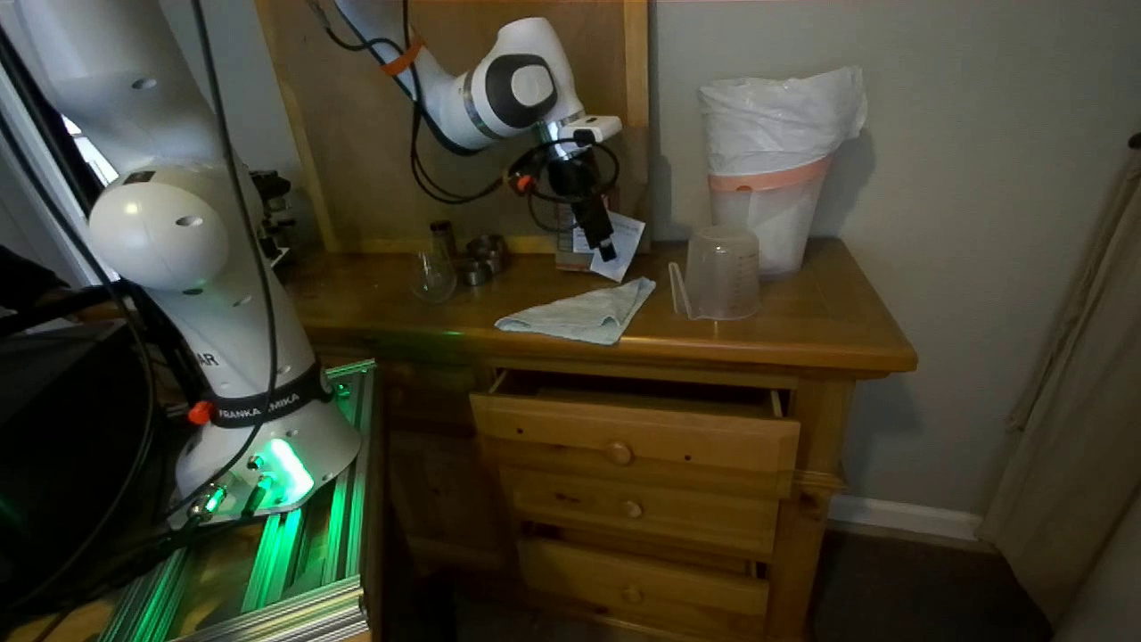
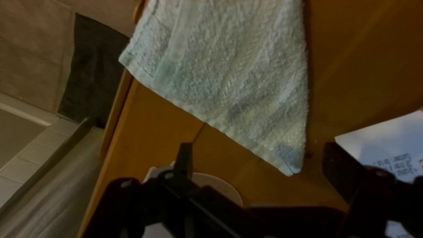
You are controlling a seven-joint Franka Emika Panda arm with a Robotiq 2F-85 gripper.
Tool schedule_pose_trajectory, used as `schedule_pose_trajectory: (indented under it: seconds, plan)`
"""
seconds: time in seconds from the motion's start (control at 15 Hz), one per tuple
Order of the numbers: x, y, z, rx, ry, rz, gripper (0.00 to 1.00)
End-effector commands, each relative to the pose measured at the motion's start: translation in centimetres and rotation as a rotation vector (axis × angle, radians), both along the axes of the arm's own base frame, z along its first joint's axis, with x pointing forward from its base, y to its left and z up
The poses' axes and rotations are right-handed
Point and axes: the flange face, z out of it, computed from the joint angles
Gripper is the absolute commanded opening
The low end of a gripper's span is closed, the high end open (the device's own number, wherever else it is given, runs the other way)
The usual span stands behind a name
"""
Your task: Fold the white cloth in half
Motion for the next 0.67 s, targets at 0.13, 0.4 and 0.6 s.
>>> schedule_pose_trajectory:
  seconds: [0.13, 0.4, 0.6]
  plan:
    - [-6.5, -3.2, 4.2, 0.04, 0.072, 0.133, 1.0]
    - [-9.4, -4.9, 7.1, 0.034, 0.096, 0.188, 1.0]
    - [-11.0, -5.8, 8.9, 0.031, 0.111, 0.196, 1.0]
